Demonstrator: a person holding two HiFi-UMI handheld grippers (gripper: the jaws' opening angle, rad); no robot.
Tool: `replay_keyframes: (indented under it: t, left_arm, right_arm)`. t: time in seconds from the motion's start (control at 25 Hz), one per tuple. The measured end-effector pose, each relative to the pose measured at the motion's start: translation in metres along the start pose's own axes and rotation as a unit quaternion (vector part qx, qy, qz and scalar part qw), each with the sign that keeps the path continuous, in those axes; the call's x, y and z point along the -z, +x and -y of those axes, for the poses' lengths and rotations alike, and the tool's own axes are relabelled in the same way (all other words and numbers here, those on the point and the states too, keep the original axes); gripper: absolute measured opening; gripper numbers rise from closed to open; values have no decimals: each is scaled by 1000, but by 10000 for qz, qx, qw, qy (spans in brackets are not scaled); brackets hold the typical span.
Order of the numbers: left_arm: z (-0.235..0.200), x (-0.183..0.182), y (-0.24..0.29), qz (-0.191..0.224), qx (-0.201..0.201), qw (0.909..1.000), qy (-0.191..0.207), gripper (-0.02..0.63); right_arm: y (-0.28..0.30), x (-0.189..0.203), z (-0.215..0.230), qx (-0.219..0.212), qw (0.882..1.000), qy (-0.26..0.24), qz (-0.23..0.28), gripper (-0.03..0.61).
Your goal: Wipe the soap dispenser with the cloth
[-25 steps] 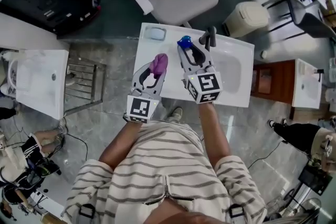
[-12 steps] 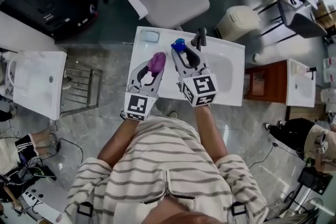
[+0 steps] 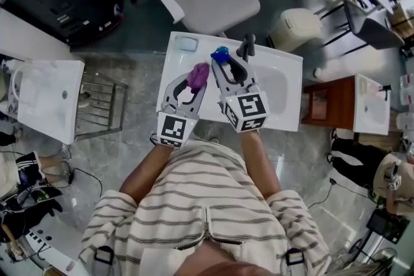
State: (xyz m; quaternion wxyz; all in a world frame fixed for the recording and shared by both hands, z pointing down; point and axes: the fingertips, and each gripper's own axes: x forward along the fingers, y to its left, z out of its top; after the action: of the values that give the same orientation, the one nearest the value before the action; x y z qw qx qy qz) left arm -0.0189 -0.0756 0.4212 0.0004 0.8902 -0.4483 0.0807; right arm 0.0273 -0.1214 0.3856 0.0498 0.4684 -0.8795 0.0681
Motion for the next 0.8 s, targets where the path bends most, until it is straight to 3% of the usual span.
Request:
replay_keyframes:
  t: [0.8]
  left_arm:
    - [48, -4, 16, 104, 645, 9973, 343, 129]
  right_arm:
    - [-14, -6, -6, 91, 9999, -44, 36, 133]
